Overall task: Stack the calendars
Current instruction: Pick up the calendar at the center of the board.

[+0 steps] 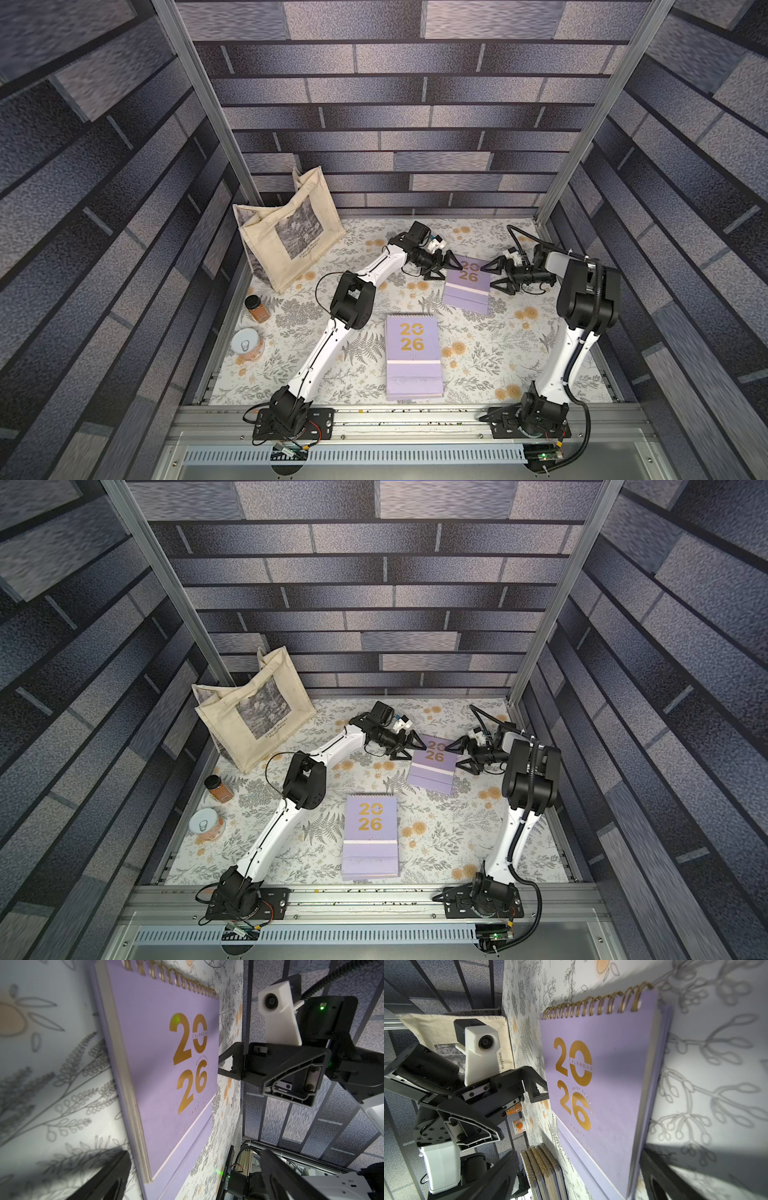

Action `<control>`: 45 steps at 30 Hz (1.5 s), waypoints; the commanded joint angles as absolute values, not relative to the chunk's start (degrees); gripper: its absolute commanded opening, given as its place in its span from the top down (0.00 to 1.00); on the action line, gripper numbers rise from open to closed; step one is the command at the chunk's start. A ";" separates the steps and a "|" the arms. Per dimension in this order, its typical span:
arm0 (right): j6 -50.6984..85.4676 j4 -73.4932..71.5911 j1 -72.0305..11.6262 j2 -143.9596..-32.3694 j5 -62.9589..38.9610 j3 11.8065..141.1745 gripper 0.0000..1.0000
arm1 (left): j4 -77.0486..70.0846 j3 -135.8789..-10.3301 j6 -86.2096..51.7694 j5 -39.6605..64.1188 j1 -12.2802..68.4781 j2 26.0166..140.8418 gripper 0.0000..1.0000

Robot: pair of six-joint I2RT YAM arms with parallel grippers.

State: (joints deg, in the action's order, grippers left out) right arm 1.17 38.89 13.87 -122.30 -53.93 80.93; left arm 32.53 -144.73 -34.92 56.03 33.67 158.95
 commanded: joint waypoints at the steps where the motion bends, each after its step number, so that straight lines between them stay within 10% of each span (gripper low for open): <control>1: 0.44 39.90 11.21 -126.76 -45.93 79.18 0.06 | 32.37 -145.99 -35.47 55.21 34.15 161.14 0.00; 45: 6.31 29.98 7.56 -113.45 -60.81 74.01 0.28 | 28.95 -147.49 -39.55 57.47 34.94 163.62 0.00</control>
State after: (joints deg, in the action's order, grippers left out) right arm 6.37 30.06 11.25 -113.47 -52.47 74.81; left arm 30.83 -146.76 -39.31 55.90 32.25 160.35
